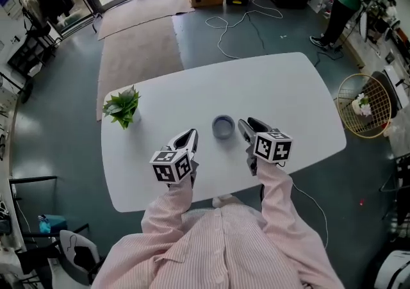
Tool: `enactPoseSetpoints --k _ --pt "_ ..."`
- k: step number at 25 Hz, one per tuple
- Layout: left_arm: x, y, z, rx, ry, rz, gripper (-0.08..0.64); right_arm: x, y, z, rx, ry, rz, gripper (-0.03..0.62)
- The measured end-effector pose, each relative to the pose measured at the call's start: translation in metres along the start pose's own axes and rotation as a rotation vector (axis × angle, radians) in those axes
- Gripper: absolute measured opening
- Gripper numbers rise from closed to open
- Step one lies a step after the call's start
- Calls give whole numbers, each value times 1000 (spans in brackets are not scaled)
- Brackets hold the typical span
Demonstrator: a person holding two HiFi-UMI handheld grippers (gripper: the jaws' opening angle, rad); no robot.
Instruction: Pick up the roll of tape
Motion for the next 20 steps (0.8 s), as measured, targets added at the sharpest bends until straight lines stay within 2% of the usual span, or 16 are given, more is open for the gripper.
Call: enactPoseSetpoints --k 7,15,20 --pt "-9 9 27 -49 -37 -77 2 19 -7 32 -125 -40 -23 150" --pt "-20 19 48 -132 -46 -136 2 25 2 70 -285 -48 -48 150" --pt "-26 26 63 -196 -37 -167 2 32 9 89 -377 -10 -53 150"
Point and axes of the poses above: the fingertips, and each gripper's own axes: z forward along the fingers, x to its right, y out of its underside, the point moved 5 cm from there along -z, backward along the fingers, and after that the axes turned 12 degrees about -x, right-handed, at the moved point
